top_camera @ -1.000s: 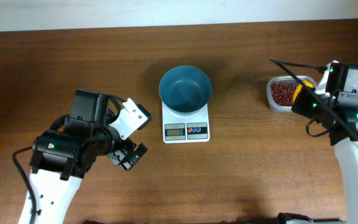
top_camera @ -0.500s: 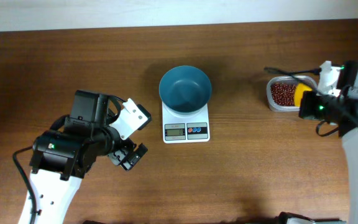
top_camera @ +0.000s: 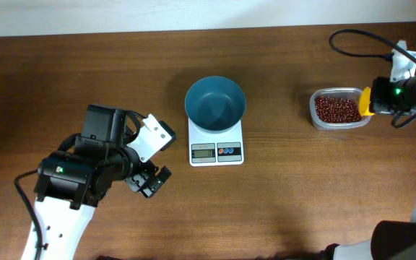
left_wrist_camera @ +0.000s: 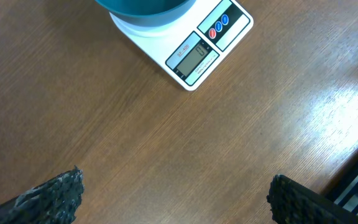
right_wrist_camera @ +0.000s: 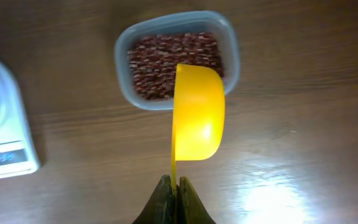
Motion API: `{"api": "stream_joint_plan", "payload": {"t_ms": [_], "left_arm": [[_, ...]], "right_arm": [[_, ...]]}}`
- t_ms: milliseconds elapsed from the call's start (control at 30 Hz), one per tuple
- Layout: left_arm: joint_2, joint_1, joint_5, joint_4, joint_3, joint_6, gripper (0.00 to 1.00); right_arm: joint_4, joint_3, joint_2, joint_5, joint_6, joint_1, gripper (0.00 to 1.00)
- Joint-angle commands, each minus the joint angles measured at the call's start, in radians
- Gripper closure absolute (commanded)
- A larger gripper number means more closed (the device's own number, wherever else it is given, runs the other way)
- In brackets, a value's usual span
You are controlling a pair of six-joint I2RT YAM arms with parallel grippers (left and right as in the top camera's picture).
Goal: Scoop item into bowl and weigh 50g on scale
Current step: 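Lower the yellow scoop into the red bean tub with the right gripper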
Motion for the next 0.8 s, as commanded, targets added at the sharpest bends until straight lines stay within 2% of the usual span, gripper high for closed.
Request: {"api": "stream_joint_plan", "payload": {"t_ms": [0, 133, 300, 433, 767], "left_arm": [[0.007, 0.006, 0.0, 0.002, 0.018, 0.019, 0.01], [0.007, 0.006, 0.0, 0.002, 0.018, 0.019, 0.01], [0.007, 0.006, 0.0, 0.002, 0.019, 0.019, 0.01], [0.007, 0.006, 0.0, 0.002, 0.018, 0.019, 0.01], [0.007, 0.006, 0.0, 0.002, 0.018, 0.019, 0.01]], "right_arm": [[0.006, 0.013, 0.082, 0.06, -0.006, 0.017, 0.96], [0.023, 0.013, 0.177, 0.142, -0.017, 0.069, 0.96], [0.158, 0.013, 0.214, 0.169, -0.043, 0.097, 0.96], [0.164, 0.013, 0.249, 0.203, -0.096, 0.097, 0.96], [0.2, 0.011, 0.328, 0.209, -0.103, 0.098, 0.96]]}}
